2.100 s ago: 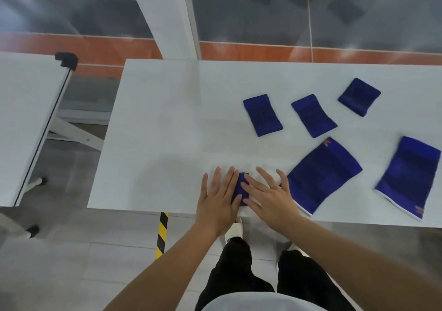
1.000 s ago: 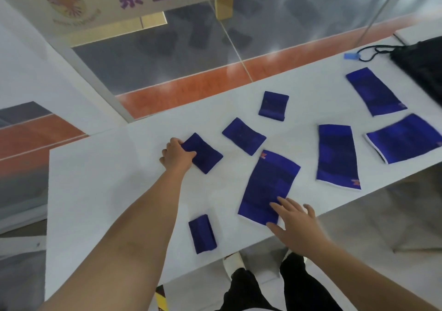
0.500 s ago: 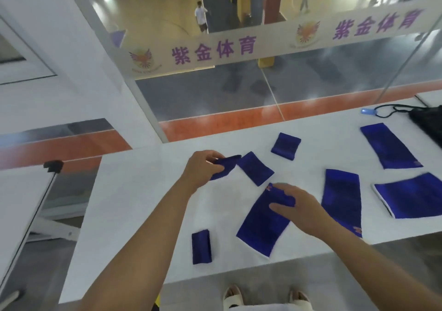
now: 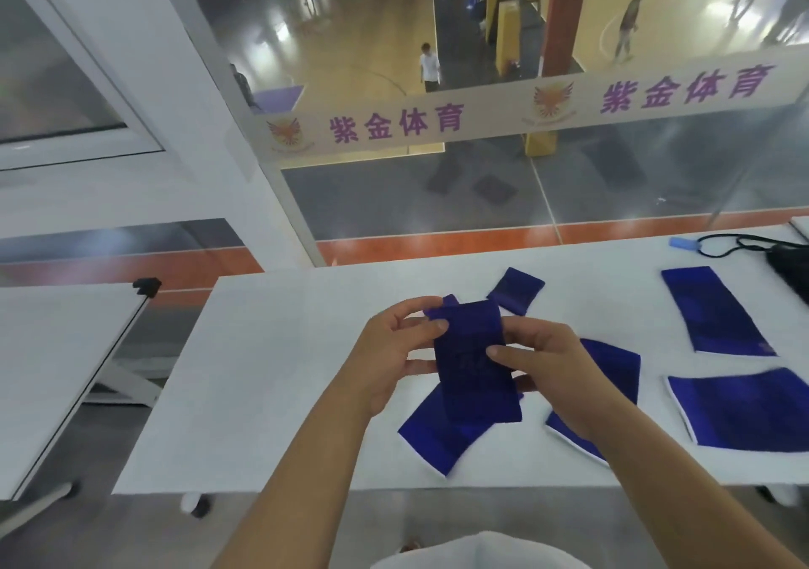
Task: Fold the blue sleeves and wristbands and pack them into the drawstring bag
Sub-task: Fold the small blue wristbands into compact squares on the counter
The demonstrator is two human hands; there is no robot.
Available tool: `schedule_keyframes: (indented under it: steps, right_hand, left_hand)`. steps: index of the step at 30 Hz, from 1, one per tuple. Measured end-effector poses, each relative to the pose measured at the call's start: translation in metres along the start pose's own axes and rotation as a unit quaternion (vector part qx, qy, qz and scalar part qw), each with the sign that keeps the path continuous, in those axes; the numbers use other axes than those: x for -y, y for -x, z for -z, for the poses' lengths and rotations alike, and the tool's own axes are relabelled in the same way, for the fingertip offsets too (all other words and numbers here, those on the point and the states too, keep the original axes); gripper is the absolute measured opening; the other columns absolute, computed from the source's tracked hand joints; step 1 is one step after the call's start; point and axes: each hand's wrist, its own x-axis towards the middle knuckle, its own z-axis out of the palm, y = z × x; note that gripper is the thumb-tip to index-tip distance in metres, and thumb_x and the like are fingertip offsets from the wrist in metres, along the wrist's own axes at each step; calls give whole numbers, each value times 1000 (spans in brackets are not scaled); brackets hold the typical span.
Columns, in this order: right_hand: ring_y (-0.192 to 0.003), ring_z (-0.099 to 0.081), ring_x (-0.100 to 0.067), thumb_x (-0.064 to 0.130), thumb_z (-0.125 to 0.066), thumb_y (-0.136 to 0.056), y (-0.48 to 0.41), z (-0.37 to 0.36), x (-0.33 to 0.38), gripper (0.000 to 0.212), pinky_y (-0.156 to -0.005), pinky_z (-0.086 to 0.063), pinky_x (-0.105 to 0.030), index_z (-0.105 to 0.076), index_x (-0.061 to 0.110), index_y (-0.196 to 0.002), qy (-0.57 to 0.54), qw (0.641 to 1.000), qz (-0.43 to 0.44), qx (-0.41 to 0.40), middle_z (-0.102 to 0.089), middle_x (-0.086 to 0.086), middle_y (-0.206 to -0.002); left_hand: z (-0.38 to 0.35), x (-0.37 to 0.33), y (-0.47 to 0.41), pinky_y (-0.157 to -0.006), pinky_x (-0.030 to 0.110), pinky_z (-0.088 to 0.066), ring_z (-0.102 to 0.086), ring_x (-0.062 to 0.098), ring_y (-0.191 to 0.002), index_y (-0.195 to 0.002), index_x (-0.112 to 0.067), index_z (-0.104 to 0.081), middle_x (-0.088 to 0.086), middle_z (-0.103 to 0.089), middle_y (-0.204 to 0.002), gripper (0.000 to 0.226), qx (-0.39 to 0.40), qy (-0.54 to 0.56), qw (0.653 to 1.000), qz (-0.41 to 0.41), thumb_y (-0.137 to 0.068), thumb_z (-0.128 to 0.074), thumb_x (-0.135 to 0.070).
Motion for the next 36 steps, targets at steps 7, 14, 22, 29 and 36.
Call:
schedule_keyframes:
  steps: [7,14,22,29,36]
  right_hand:
    - [-101,-72,-30,0,-54,-98,25,39,-19,30,-83,-59,-57,-73,18,-114,-49,997,-52,14,-76,-7,-109]
    - [-106,-70,-33,-9,-48,-97,60,78,25,44,-82,-59,-53,-71,21,-119,-53,995,33,78,-72,-10,-119]
    - [-106,-69,-26,3,-66,-71,113,99,50,21,-73,-59,-33,-81,4,-86,-125,974,150,116,-72,-14,-114]
    - [-93,-73,-25,-19,-60,-83,114,74,10,29,-71,-60,-27,-79,3,-83,-100,992,57,55,-77,-8,-101]
    - [-89,-74,-12,-14,-63,-85,104,46,-11,38,-67,-59,-21,-74,17,-104,-44,999,13,28,-78,5,-95]
  left_hand:
    - [-46,44,28,-91,51,-56,-68,35,-112,-128,-12,-65,16,-71,-122,33,55,84,993,65,-96,-61,-6]
    - [-84,6,46,-83,41,-59,-69,33,-110,-128,-9,-64,14,-70,-124,38,65,67,995,-34,-94,-57,6]
    - [-102,-24,88,-70,24,-54,-69,16,-95,-80,-17,-80,0,-73,-104,42,38,20,972,-231,-93,-53,12]
    - [-102,22,97,-82,35,-56,-67,25,-102,-113,-14,-72,13,-71,-115,26,5,75,992,-101,-104,-48,-12]
    - [-98,72,117,-96,39,-55,-69,28,-110,-129,-9,-59,17,-71,-121,42,-37,163,986,-4,-89,-72,-15]
